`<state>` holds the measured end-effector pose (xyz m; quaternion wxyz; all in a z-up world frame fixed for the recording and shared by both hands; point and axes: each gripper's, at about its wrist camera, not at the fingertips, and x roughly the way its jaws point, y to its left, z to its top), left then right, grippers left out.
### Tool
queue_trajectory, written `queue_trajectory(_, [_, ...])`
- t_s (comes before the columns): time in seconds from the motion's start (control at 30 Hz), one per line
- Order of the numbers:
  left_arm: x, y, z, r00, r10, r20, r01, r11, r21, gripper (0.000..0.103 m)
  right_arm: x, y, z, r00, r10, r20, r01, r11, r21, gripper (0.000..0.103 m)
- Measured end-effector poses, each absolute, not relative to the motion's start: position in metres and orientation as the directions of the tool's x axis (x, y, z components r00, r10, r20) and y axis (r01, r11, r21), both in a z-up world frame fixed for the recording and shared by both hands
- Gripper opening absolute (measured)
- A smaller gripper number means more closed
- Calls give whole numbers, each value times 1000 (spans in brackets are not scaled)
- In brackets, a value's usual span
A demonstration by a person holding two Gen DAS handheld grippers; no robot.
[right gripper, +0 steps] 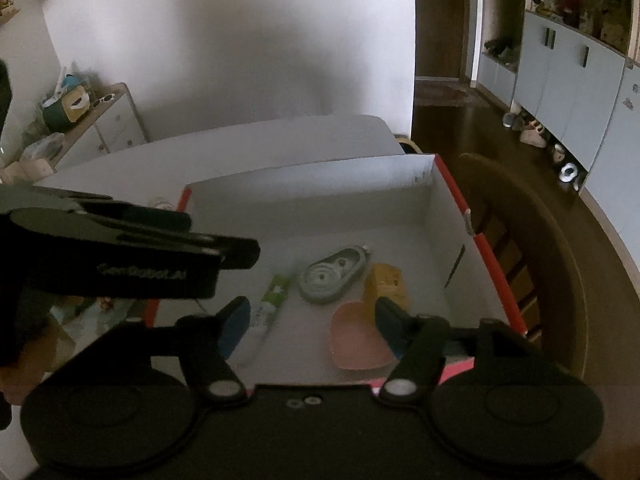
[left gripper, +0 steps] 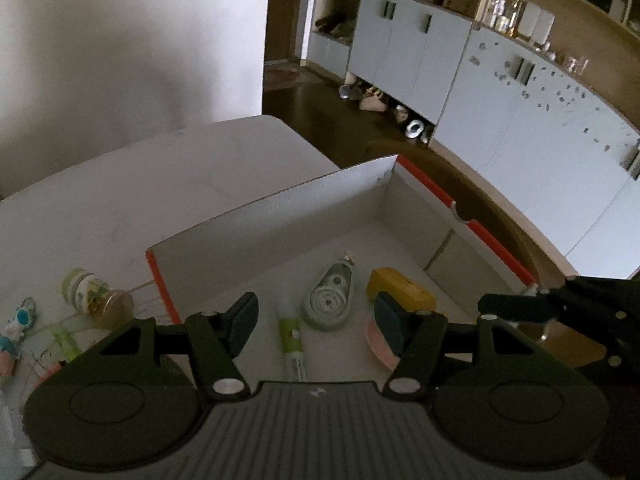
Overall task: Organize rigid objects
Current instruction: 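Withdraw both tools from the box back toward the table items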
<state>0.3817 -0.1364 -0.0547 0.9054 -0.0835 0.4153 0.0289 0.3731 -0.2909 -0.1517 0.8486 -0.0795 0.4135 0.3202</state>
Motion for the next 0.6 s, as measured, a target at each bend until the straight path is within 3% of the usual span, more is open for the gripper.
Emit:
queue_trajectory(0.07, [371, -135, -51, 666, -14, -745, -117, 985, -123, 73, 369, -290, -149, 458, 478, -750, -606, 785, 130, 71])
queue_trajectory(0.4, [318, -109, -37, 710, -9, -705, -112, 986, -125, 73, 327, -281, -138, 504, 477, -720, -561, 815, 147, 85])
queue_trajectory(0.6, [285, -88, -35, 725, 2, -688, -131, 982, -136, 81, 302, -270, -132, 529, 480, -699, -543, 825, 157, 93])
